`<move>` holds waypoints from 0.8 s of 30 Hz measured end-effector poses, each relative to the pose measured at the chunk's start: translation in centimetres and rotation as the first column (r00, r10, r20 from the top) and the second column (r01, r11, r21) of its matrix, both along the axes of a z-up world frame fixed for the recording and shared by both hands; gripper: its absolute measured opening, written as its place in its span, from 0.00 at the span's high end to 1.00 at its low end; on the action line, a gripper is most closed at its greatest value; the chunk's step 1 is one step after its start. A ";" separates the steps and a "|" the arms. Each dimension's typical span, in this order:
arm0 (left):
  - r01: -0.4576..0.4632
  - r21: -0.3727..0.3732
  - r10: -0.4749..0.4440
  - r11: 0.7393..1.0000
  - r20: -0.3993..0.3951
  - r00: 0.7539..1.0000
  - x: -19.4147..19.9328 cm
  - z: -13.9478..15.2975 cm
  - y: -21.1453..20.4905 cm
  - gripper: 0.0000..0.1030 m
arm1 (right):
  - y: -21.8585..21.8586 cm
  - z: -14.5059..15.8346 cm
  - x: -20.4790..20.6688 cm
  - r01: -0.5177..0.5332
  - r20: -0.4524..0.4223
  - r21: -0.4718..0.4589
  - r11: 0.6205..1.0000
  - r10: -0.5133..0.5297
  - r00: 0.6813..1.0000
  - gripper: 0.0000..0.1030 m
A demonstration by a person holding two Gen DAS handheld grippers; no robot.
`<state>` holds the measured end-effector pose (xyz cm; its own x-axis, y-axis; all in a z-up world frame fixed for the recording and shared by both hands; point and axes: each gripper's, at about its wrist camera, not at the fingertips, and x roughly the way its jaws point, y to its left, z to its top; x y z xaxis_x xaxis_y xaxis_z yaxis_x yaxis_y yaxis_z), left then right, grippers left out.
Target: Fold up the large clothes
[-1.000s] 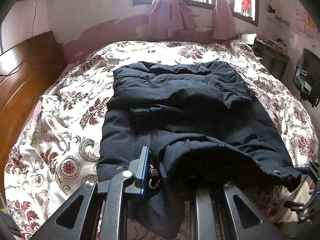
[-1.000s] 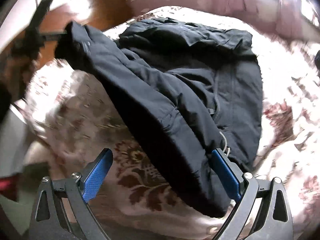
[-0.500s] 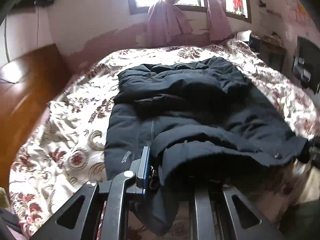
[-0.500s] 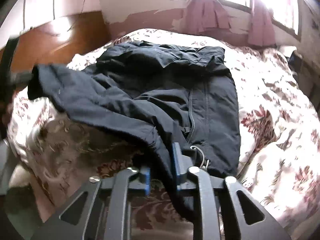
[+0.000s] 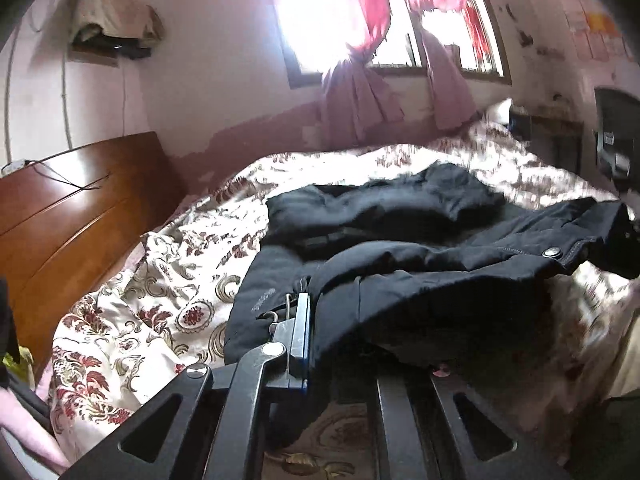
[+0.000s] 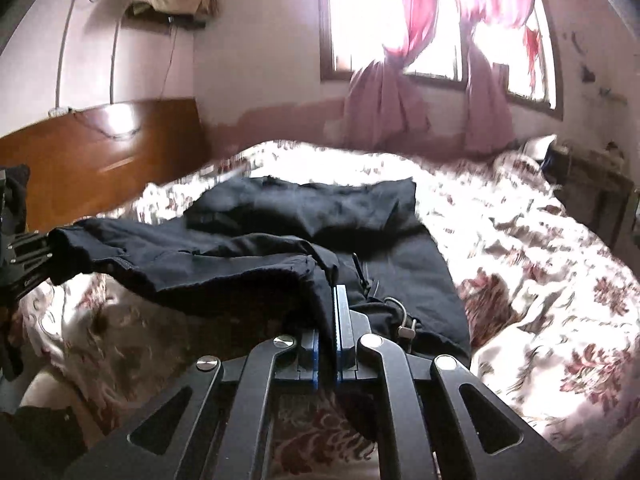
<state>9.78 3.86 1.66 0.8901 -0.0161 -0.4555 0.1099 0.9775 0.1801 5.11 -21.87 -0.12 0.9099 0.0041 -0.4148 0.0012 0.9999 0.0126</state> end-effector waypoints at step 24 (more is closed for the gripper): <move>0.059 0.060 -0.070 0.996 0.189 0.979 -5.9 11.9 -0.6 0.95 | 2.5 11.6 -6.0 0.010 0.341 -0.129 0.992 0.035 0.940 0.97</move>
<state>3.88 3.25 13.52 0.9587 -0.0563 -0.2789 0.1308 0.9577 0.2562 -0.87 -19.34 11.44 0.9969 -0.0154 -0.0768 0.0064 0.9932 -0.1165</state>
